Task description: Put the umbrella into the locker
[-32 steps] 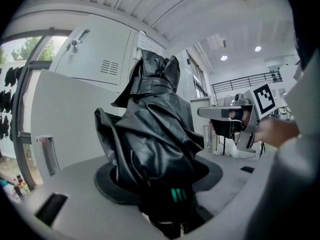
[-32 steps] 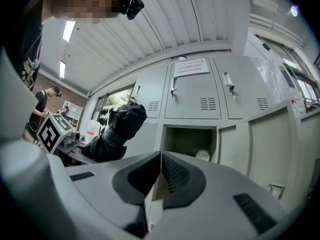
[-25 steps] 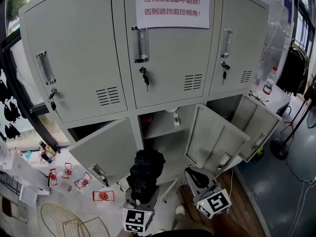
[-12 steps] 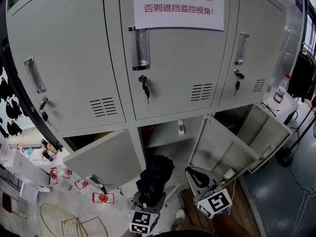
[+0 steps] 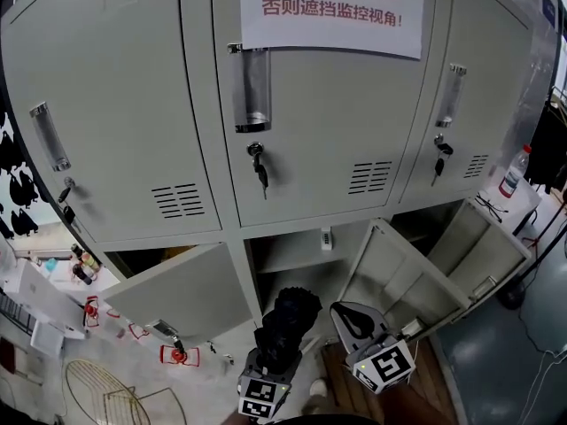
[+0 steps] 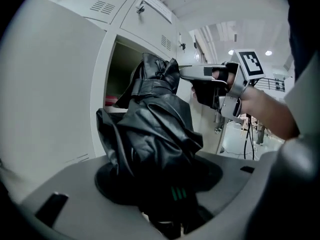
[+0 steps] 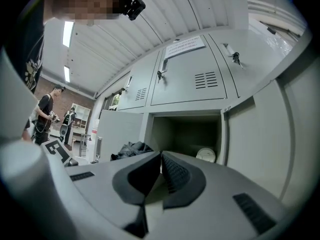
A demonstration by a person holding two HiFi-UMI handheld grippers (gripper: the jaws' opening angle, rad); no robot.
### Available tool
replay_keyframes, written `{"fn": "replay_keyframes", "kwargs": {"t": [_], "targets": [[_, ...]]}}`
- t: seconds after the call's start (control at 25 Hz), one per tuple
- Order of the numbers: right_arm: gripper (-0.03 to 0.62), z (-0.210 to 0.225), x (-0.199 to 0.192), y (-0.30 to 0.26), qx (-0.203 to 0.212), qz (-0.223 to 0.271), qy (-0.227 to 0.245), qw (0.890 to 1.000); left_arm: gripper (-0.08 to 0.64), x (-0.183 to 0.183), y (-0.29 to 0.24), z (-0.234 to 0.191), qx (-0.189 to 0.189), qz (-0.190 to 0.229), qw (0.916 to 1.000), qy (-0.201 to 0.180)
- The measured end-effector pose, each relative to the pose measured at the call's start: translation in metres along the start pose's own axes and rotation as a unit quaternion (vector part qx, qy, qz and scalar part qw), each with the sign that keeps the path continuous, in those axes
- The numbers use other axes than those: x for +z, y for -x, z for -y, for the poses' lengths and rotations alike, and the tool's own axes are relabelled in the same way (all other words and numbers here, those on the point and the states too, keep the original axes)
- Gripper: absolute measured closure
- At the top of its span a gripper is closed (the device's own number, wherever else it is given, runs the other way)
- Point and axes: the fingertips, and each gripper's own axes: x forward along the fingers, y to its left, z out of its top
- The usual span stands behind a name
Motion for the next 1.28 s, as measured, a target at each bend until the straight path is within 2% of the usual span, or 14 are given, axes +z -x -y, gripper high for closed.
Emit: {"fn": "replay_keyframes", "kwargs": {"t": [0.48, 0.68, 1.28], "targets": [[0.56, 0.015, -0.016, -0.007, 0.007, -0.013, -0.009, 1.0, 0.304, -0.041, -0.048, -0.007, 0.003, -0.057, 0.9979, 0.032], [0.56, 0.022, -0.021, -0.011, 0.009, -0.014, -0.011, 1.0, 0.305, -0.058, -0.068, -0.014, 0.005, -0.075, 0.9954, 0.059], [0.56, 0.03, -0.035, -0.021, 0.026, -0.021, -0.01, 0.999, 0.305, -0.085, -0.119, -0.046, 0.029, -0.126, 0.9874, 0.091]]}}
